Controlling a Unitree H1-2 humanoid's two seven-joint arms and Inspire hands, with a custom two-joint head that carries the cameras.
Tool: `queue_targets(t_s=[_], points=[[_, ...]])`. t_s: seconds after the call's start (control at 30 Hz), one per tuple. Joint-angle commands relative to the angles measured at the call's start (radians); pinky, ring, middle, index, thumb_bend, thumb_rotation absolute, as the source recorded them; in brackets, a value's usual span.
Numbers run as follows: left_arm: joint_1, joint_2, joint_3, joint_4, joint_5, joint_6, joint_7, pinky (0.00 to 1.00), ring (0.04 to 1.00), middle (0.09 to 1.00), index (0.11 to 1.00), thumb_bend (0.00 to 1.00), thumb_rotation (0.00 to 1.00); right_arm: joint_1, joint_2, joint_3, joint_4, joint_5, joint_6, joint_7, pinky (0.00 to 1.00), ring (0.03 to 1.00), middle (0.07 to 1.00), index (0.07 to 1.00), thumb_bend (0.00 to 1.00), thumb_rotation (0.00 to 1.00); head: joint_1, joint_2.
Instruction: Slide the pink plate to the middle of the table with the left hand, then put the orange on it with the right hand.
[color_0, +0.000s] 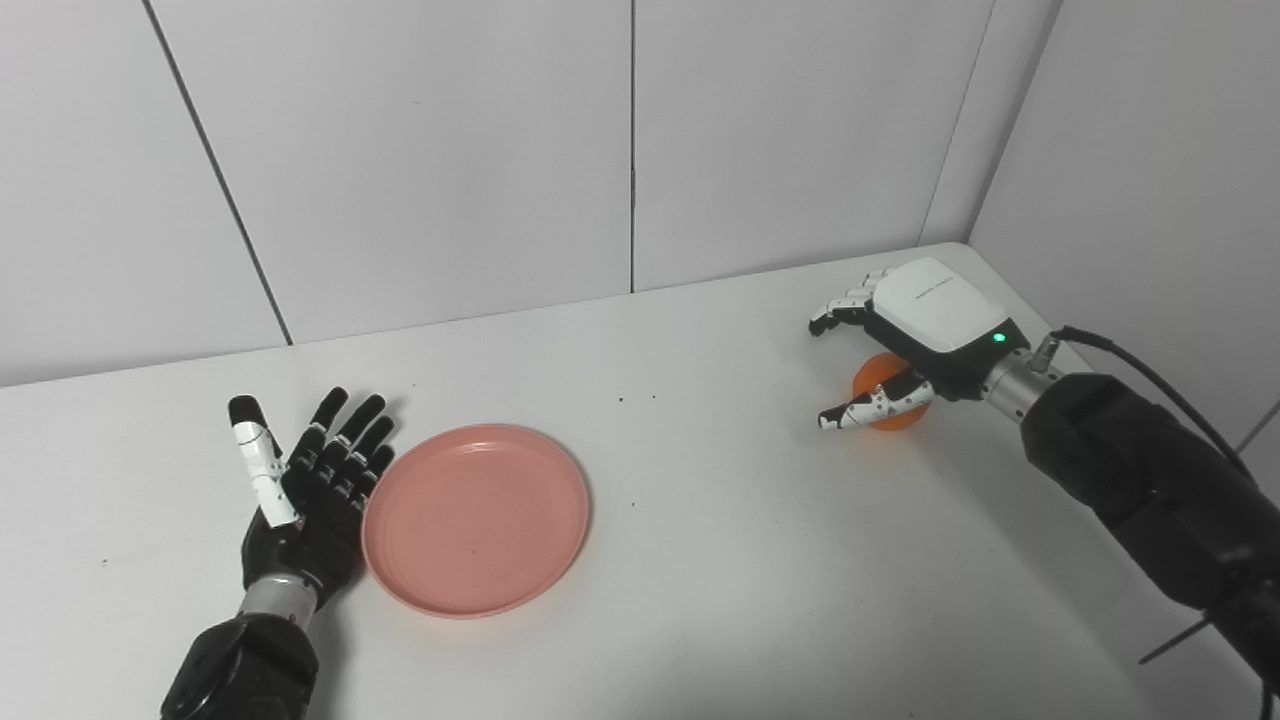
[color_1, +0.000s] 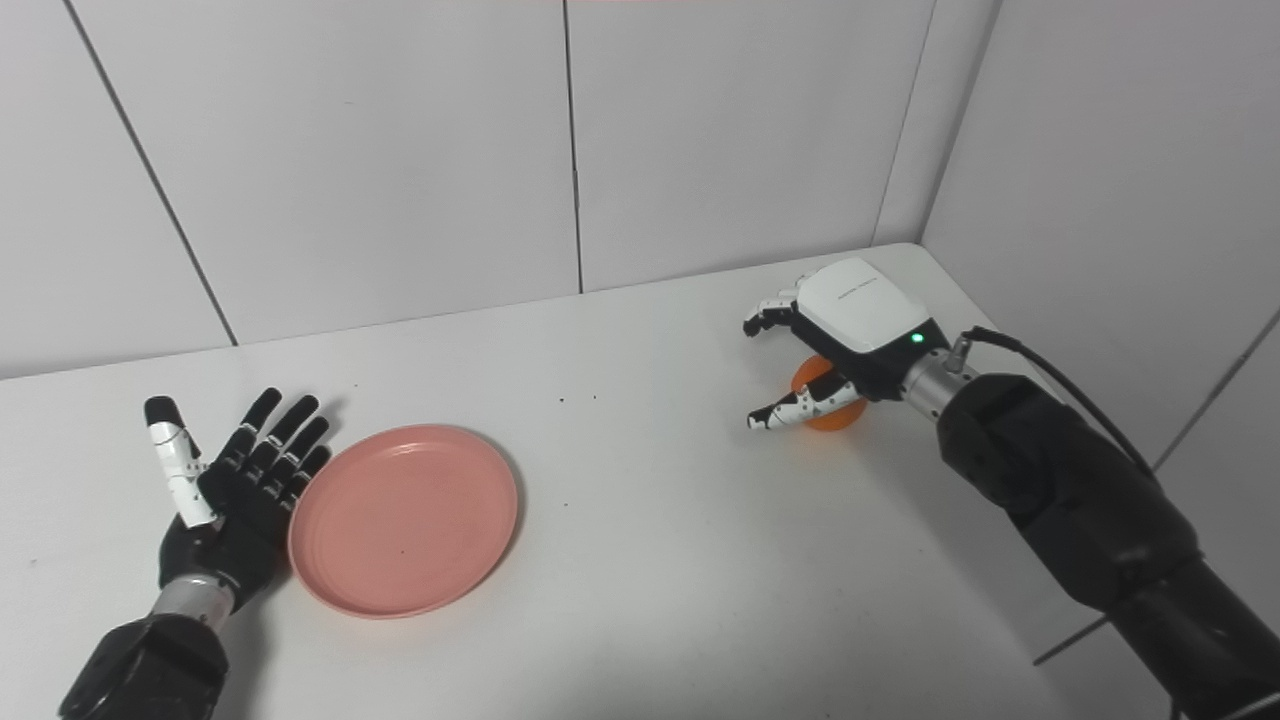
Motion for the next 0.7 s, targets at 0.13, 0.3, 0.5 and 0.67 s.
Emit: queue_targets(t_s=[0.13,0.3,0.5,0.67], points=[[0.018,0.007,-0.011,0.032,-0.004,0.020,0.022,1.00,0.909,0.832,0.906,0.90,1.00,-0.029,0.000,-0.031,-0.006,0.014,0.012,-0.003,0.77,0.744,0.718,0.684,1.00,0.71,0.002,-0.001],[0.016,0.009,-0.009,0.038,-0.004,0.020,0.014,1.00,0.911,0.839,0.909,0.91,1.00,-0.027,0.020,-0.039,0.014,0.007,0.041,0.001,0.73,0.745,0.729,0.701,1.00,0.73,0.007,-0.002],[0.015,0.014,-0.014,0.034,-0.009,0.020,0.019,1.00,0.907,0.833,0.914,0.91,1.00,-0.028,0.040,-0.051,0.045,-0.001,0.076,0.013,0.73,0.737,0.722,0.712,1.00,0.72,0.010,0.000],[0.018,0.017,-0.017,0.030,-0.014,0.020,0.021,1.00,0.908,0.838,0.911,0.90,1.00,-0.026,0.046,-0.046,0.057,-0.030,0.129,0.029,0.76,0.767,0.755,0.724,0.99,0.71,0.011,0.000]])
